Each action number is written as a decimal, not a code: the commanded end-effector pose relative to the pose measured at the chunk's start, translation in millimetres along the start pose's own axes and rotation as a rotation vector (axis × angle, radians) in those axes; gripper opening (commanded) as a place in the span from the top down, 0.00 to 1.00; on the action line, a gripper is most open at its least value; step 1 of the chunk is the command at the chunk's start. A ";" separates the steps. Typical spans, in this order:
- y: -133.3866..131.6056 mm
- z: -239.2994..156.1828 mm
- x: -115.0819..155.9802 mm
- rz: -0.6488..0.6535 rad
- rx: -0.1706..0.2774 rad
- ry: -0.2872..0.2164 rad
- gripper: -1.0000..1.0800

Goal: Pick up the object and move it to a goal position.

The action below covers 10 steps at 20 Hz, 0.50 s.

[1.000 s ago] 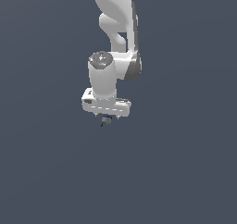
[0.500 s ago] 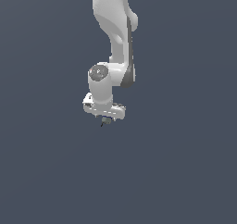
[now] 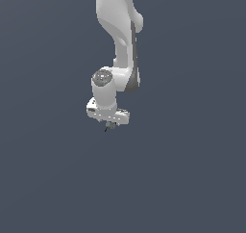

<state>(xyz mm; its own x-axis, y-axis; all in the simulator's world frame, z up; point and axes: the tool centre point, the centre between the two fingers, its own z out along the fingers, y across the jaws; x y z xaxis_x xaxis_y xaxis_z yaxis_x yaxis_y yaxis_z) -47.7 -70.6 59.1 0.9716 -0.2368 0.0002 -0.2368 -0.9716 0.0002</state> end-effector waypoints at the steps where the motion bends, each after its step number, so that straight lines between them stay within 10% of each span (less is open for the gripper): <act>1: 0.3 7.4 -0.7 0.001 0.000 -0.001 0.04; 10: 0.6 44.3 -1.5 0.002 0.000 0.000 0.04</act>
<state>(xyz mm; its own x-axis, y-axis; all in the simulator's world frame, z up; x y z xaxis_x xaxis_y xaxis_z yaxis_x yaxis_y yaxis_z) -49.8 -70.8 18.8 0.9711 -0.2386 -0.0015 -0.2386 -0.9711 0.0003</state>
